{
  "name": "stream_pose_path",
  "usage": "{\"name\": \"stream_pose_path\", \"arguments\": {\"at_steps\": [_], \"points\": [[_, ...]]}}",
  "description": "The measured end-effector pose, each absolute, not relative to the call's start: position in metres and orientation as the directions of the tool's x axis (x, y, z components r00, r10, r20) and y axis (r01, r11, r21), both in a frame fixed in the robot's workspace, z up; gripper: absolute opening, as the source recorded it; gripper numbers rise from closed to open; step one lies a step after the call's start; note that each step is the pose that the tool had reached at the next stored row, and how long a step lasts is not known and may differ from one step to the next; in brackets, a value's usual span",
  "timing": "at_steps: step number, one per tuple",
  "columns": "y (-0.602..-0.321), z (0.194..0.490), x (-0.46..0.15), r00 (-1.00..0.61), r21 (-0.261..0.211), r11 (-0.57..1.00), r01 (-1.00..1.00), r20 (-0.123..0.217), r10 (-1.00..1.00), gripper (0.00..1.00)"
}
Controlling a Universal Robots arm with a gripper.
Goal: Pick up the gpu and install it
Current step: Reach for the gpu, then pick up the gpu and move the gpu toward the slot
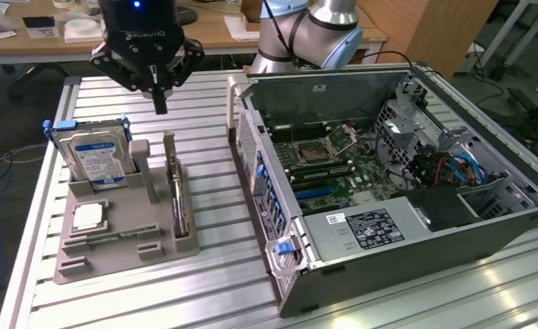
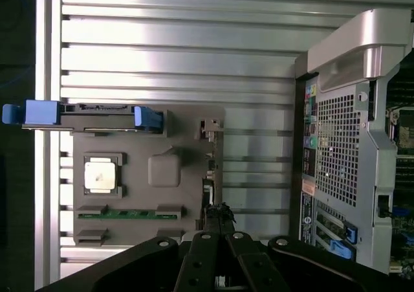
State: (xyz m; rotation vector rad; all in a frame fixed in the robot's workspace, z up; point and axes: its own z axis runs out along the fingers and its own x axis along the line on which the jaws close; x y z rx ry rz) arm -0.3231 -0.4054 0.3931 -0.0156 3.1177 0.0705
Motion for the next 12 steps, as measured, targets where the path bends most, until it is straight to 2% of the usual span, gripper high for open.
{"name": "stream_pose_path", "arguments": {"at_steps": [12], "points": [[-0.406, 0.393, -0.336, -1.0, 0.045, 0.999, -0.011, -0.023, -0.01, 0.11]]}}
